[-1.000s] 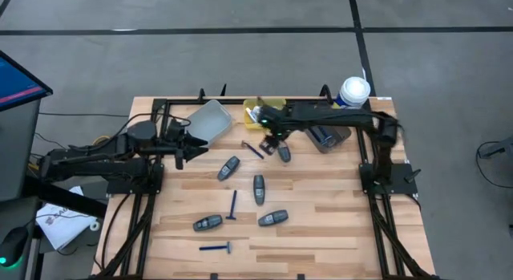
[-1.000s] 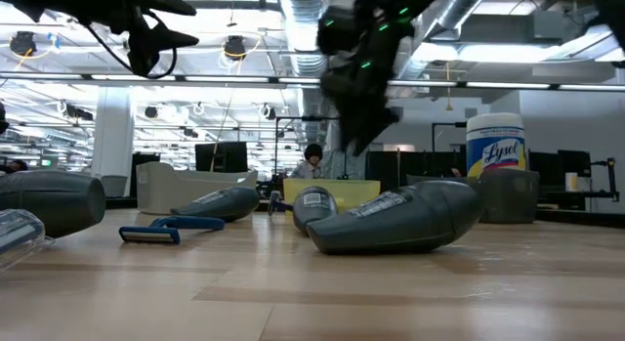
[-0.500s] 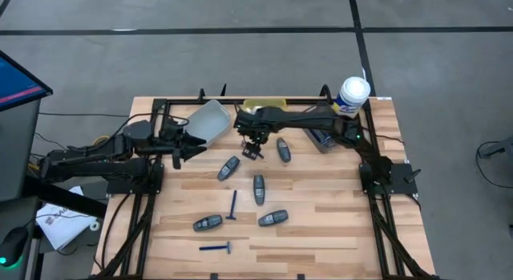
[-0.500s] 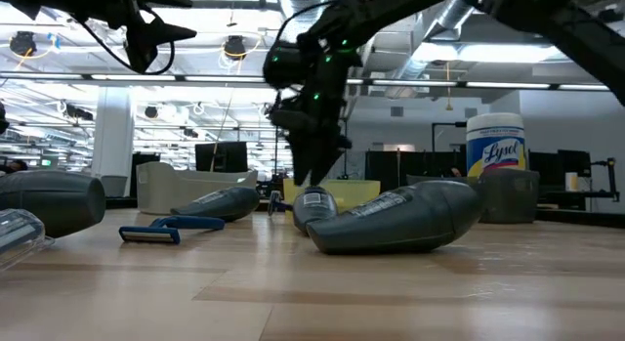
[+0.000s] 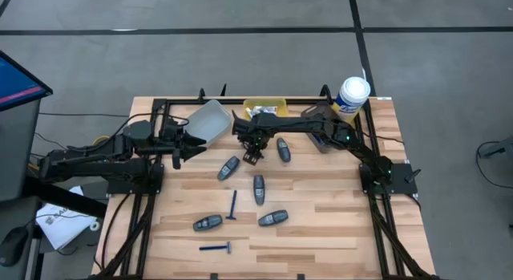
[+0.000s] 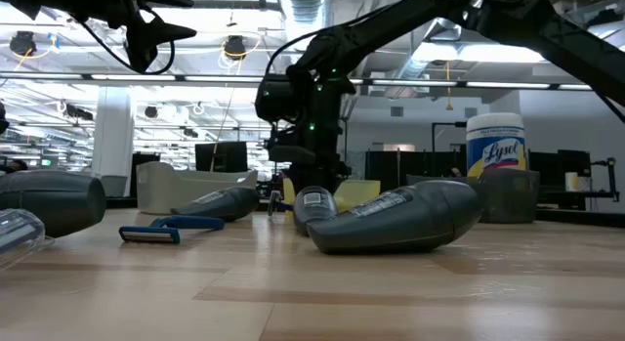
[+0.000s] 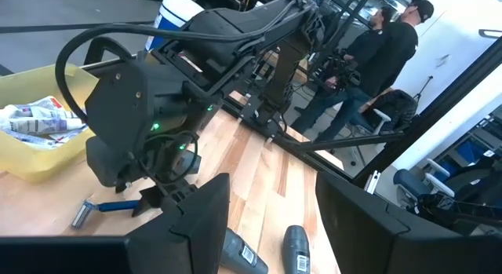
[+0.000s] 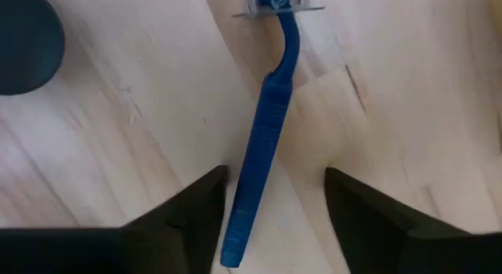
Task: Pick & Place Travel size toiletries
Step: Put the blue razor into the black bin
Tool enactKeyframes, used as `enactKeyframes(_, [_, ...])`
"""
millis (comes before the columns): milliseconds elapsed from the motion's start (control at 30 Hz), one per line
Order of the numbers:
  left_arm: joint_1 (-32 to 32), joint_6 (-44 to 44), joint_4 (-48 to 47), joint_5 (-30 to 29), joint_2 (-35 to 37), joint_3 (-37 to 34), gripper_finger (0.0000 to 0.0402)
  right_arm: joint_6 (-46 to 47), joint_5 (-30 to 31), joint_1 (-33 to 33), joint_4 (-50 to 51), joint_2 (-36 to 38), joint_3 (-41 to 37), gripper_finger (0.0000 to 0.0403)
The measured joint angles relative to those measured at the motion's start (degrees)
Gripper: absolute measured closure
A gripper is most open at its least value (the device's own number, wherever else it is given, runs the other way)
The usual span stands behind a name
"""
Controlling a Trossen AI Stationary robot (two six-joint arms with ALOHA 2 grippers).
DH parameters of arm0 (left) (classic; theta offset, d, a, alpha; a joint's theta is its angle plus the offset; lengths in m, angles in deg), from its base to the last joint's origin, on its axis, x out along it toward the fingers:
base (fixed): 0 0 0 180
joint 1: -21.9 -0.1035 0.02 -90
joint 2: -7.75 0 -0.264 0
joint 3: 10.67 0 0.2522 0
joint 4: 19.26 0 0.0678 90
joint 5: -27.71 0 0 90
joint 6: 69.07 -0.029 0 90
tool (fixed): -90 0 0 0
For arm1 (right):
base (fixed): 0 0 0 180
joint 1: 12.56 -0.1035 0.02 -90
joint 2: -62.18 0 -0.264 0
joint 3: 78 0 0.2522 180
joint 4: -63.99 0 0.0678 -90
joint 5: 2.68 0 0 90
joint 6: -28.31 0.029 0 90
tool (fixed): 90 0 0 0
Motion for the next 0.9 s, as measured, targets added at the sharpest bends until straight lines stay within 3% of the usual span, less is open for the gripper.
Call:
enactKeyframes(200, [0.0,-0.02,0.0,0.0,0.0,0.0,0.0216,0.05,-0.35,-0.1,0.33,-0.19,-0.08,0.035])
enactKeyframes(267, [0.0,-0.02,-0.02,0.0,0.0,0.0,0.0216,0.05,-0.4,-0.1,0.52,-0.19,-0.1,0.0381])
enactKeyframes(433, [0.0,-0.22,-0.06,0.01,0.0,0.0,0.0216,1.77,-0.6,-0.08,1.24,-0.14,-0.1,0.0361])
enactKeyframes(567, [0.0,-0.22,-0.09,0.0,0.0,-0.02,0.0216,1.16,-0.45,-0.11,2.74,2.28,-0.66,0.038])
enactKeyframes(900, [0.0,-0.22,-0.03,0.0,0.0,-0.02,0.0216,0.37,0.51,4.65,9.85,17.17,-0.67,0.0381])
